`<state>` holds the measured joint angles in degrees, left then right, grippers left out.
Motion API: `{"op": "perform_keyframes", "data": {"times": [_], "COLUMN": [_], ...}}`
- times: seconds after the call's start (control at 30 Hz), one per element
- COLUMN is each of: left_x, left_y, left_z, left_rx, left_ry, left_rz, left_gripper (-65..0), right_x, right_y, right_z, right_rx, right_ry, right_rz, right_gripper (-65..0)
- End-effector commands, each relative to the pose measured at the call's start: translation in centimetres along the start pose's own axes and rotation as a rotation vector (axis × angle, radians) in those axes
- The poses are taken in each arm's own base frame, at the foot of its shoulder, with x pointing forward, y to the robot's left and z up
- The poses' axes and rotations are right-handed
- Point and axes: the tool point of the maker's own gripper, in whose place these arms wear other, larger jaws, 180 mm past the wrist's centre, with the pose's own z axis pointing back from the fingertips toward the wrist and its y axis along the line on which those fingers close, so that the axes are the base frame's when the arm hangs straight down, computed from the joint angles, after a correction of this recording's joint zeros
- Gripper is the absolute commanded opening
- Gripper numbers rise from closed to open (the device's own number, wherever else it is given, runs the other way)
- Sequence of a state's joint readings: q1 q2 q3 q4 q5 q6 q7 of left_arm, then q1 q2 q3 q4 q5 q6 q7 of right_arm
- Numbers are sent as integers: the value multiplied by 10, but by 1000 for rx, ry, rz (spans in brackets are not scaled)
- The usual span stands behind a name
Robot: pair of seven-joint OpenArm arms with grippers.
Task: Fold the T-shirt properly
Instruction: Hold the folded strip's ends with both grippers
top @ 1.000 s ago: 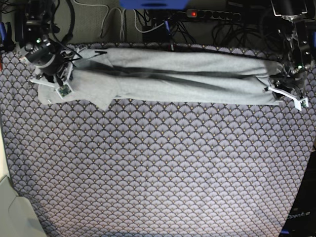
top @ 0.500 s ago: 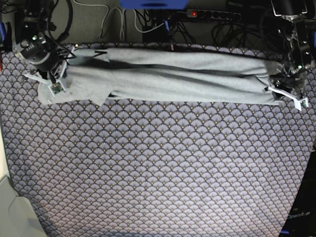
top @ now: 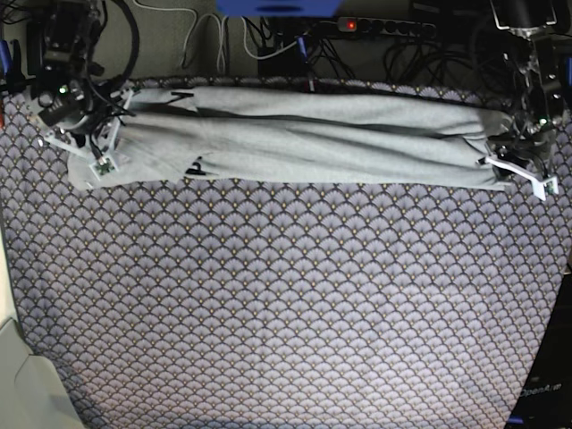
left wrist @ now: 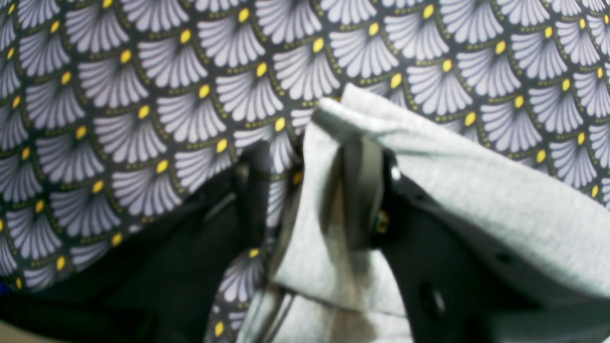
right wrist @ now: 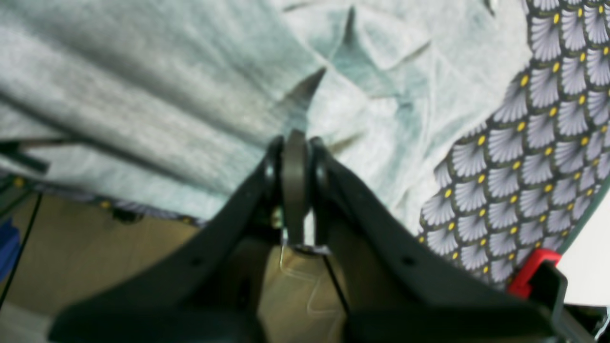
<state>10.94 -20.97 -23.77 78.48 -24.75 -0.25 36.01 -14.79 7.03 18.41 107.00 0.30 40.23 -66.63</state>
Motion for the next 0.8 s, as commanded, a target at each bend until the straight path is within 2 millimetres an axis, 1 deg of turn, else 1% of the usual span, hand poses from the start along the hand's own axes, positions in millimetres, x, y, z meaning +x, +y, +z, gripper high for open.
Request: {"op": "perform_keyframes", "data": {"times": [0.0, 0.77], "left_x": [6, 2], "left_y": [2, 3], "left_z": [2, 3], "left_rx": [2, 2], "left_ry": [-9, -1], "left_rz": [-15, -14], "left_gripper": [-397, -397], "right_x": [-5, -3], "right_y": [-12, -13], "right_z": [3, 3], "right_rx": [-40, -43], "right_ry": [33, 28], "right_rz": [8, 7], "right_gripper": [-650, -650]}}
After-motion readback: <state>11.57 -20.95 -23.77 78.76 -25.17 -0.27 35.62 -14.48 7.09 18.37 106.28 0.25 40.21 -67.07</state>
